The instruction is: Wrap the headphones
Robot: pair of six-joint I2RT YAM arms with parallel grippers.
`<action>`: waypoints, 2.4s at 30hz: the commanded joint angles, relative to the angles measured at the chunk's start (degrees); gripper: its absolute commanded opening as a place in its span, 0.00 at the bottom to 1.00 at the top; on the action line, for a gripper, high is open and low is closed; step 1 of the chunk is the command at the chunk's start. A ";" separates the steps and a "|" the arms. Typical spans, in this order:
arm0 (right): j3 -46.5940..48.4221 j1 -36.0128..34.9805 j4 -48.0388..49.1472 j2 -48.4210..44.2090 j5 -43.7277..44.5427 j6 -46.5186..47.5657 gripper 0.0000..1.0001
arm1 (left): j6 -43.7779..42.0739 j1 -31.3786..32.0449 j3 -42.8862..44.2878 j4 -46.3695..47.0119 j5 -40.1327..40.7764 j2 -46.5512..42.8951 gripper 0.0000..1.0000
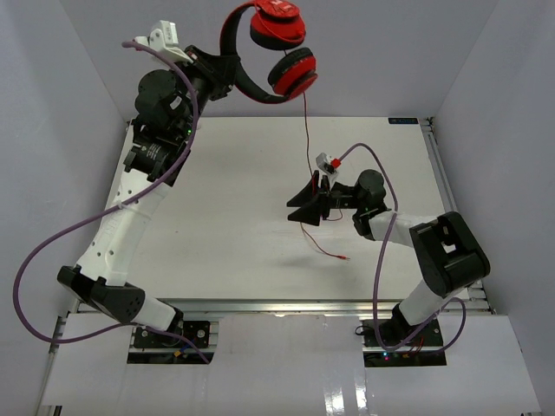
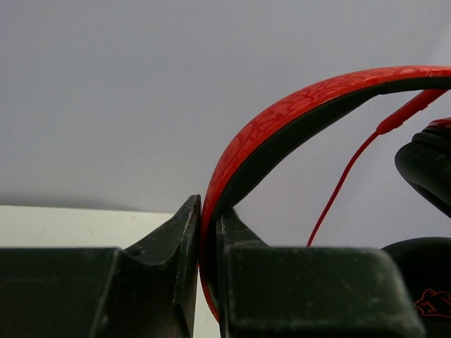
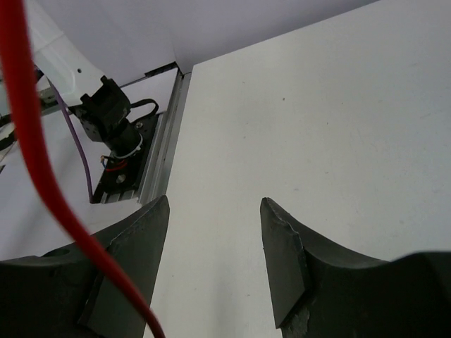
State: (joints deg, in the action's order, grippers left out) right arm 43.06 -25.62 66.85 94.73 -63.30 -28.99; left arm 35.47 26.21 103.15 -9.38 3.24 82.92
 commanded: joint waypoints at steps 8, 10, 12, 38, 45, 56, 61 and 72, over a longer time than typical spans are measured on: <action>-2.50 -8.55 -36.63 -15.45 4.50 31.81 0.58 | 10.19 -10.99 0.60 7.89 16.38 5.13 0.00; -1.83 -9.30 -43.06 -15.94 5.22 34.76 0.58 | 10.00 -12.56 0.88 8.20 17.23 5.79 0.00; -1.05 -9.94 -47.69 -16.12 6.47 38.88 0.58 | 9.25 -13.23 1.42 8.54 18.36 6.32 0.00; 30.61 -21.40 -91.15 -18.16 45.94 73.00 0.10 | -10.87 -14.43 -4.76 16.36 20.87 5.52 0.00; 47.76 -22.11 -91.18 -14.90 67.95 84.75 0.09 | -13.01 -11.87 -17.64 19.81 18.04 6.57 0.00; 52.00 -23.13 -91.07 -11.66 71.26 92.76 0.09 | -14.19 -5.70 -23.77 22.19 18.60 10.36 0.00; 47.82 -22.76 -92.10 -14.71 75.19 96.61 0.09 | -11.81 -6.54 -17.76 18.20 19.49 13.12 0.00; 55.21 -20.17 -105.47 -17.76 62.23 99.91 0.09 | -7.79 -10.48 -9.60 16.23 21.10 18.12 0.00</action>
State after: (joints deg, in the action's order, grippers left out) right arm 92.10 -46.23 -33.31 78.98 5.32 66.47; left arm 24.50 16.27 87.92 4.18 22.69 100.82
